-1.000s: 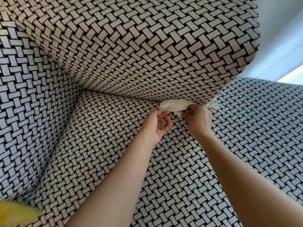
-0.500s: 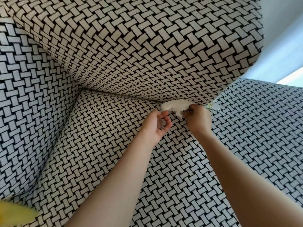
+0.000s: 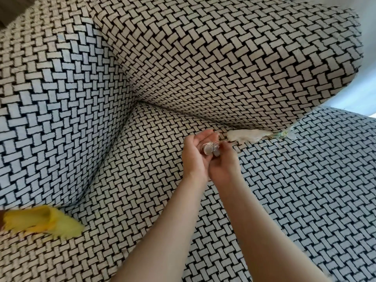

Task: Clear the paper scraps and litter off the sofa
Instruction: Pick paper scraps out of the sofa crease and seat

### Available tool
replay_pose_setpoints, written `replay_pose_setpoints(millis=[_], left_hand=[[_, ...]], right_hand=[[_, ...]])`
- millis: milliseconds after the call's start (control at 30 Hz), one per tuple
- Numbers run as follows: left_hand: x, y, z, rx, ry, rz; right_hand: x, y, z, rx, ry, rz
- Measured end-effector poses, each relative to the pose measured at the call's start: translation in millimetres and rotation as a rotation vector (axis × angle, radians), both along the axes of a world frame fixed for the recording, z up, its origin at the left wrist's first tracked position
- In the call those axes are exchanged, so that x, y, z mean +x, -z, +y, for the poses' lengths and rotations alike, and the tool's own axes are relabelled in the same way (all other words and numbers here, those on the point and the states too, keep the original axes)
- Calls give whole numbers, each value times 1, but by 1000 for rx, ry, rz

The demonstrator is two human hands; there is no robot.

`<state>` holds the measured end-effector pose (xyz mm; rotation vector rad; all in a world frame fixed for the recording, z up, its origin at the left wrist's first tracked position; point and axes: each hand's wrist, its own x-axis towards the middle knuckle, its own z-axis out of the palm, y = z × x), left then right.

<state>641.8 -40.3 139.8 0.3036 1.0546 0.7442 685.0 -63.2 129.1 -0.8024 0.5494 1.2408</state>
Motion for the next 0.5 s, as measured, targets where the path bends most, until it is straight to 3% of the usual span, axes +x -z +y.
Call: replay_pose_setpoints(millis=[300,500], left_hand=[[-75,-32,-14,355,-236,428],[-136,-45,-26,566,-338,596]], right_hand=[[-83,-22,11,84,-327,-131],[-146,-32,11,170,-594,-226]])
